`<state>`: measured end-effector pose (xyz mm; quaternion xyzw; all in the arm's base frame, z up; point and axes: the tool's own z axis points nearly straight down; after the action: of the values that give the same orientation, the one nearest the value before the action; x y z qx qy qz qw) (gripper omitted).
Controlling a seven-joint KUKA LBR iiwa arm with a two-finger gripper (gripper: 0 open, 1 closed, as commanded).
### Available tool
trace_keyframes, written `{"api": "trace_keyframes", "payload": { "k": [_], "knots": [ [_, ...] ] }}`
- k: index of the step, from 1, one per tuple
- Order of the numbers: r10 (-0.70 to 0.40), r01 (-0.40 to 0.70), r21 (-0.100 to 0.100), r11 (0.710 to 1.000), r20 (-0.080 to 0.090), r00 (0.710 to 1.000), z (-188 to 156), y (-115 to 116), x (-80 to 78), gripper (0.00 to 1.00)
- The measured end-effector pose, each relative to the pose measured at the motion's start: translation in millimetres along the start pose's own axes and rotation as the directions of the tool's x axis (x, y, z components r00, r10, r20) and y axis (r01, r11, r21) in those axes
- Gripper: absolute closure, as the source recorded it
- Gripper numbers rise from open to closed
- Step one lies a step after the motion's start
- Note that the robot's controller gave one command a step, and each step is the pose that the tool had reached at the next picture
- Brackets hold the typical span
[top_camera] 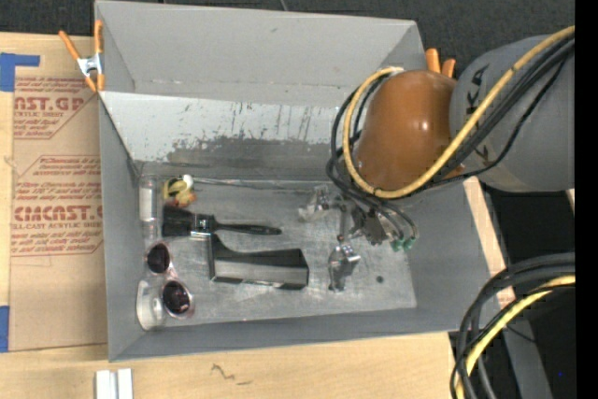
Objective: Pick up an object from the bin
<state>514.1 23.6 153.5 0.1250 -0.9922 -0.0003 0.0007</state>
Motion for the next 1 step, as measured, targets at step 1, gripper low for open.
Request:
{"api": "trace_keyframes", "payload": {
  "k": [1],
  "knots": [
    [0.138, -0.138, 0.000, 0.990, 0.003, 0.990, 25.8, 39.4, -3.9, 0.00]
  ]
}}
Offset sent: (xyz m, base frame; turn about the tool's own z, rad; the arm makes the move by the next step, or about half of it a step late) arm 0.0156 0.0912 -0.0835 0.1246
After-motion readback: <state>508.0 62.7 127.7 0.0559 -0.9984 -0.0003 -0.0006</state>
